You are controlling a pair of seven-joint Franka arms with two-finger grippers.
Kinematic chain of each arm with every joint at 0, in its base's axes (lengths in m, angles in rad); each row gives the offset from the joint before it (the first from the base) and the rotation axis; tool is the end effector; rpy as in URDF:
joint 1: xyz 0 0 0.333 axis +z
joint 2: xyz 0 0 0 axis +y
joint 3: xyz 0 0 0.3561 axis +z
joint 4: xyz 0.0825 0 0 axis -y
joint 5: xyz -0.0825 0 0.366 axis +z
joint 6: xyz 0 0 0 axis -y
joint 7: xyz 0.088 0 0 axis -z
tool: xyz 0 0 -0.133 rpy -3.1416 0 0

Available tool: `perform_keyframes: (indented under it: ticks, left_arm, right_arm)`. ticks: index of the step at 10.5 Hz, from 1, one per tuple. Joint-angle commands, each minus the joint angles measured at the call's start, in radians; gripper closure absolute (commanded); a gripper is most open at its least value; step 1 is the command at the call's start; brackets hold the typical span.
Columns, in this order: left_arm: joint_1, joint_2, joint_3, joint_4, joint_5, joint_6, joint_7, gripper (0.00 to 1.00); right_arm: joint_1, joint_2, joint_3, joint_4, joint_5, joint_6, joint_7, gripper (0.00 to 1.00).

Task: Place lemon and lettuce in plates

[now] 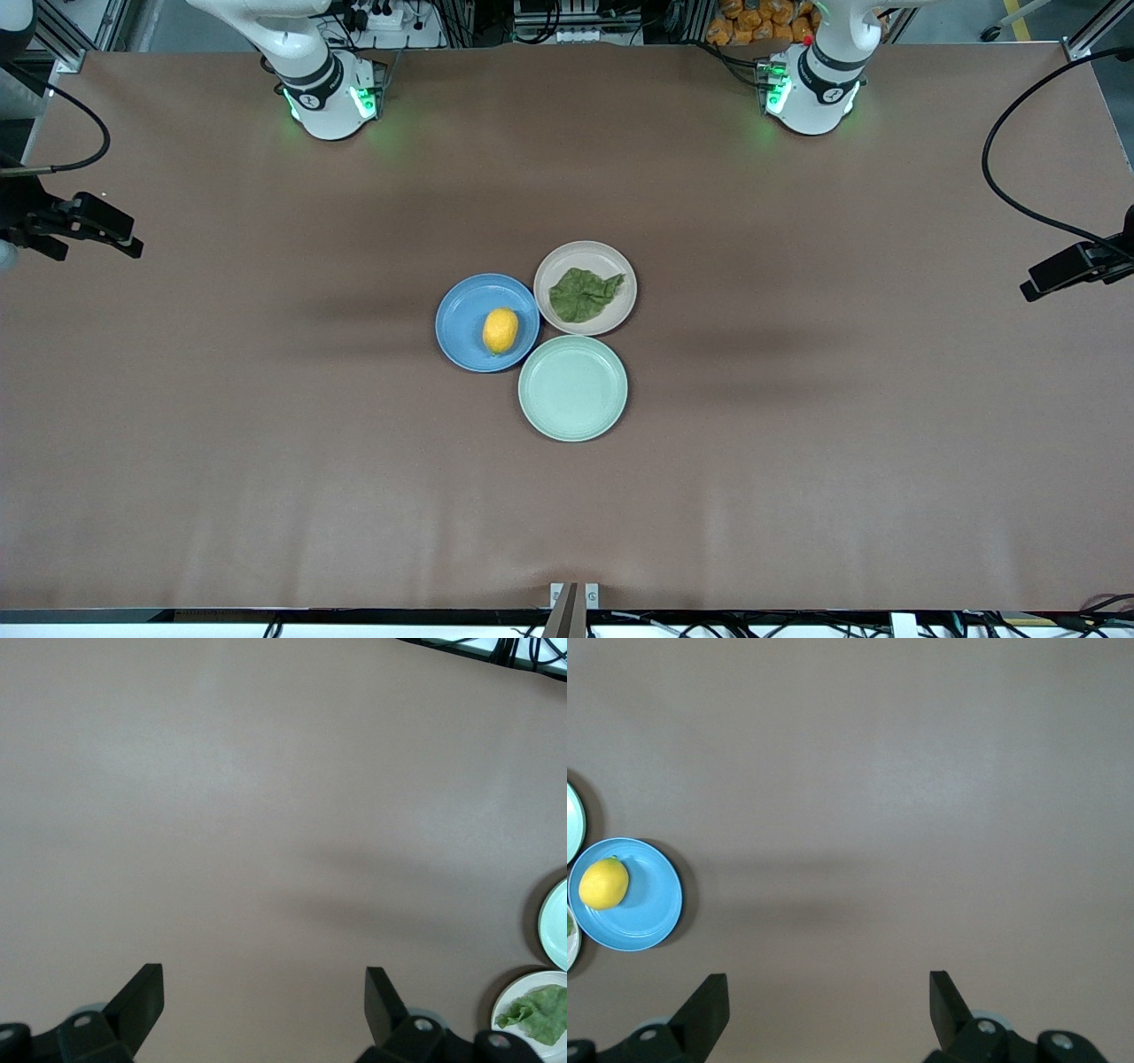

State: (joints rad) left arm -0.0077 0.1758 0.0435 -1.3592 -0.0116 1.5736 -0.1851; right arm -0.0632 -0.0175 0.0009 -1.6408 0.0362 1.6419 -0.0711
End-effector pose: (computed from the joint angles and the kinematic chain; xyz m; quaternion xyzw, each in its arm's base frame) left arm 0.5991 0.0172 0.6353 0.9938 0.1097 0.0192 0.0034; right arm 0.5358 -0.0288 0.6224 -0.9998 -0.0033 -0.0105 0.0174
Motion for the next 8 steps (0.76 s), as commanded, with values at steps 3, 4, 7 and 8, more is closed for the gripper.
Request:
perform_keyframes:
  ticks: [3, 4, 7, 8]
  left_arm:
    - [0.002, -0.009, 0.013, -0.009, -0.013, -0.007, 0.042, 0.00]
    - [0.000, -0.007, 0.012, -0.009, -0.014, -0.007, 0.041, 0.00]
    - [0.000, -0.006, 0.013, -0.009, -0.016, -0.007, 0.042, 0.00]
    - [-0.001, -0.004, 0.015, -0.009, -0.016, -0.007, 0.042, 0.00]
  right_arm:
    - [0.000, -0.022, 0.002, -0.022, 0.016, -0.027, -0.027, 0.00]
    - [0.000, -0.022, 0.002, -0.024, 0.016, -0.027, -0.030, 0.00]
    - [0.000, -0.022, 0.002, -0.019, 0.017, -0.024, -0.030, 0.00]
    - [0.000, -0.022, 0.002, -0.019, 0.017, -0.024, -0.029, 0.00]
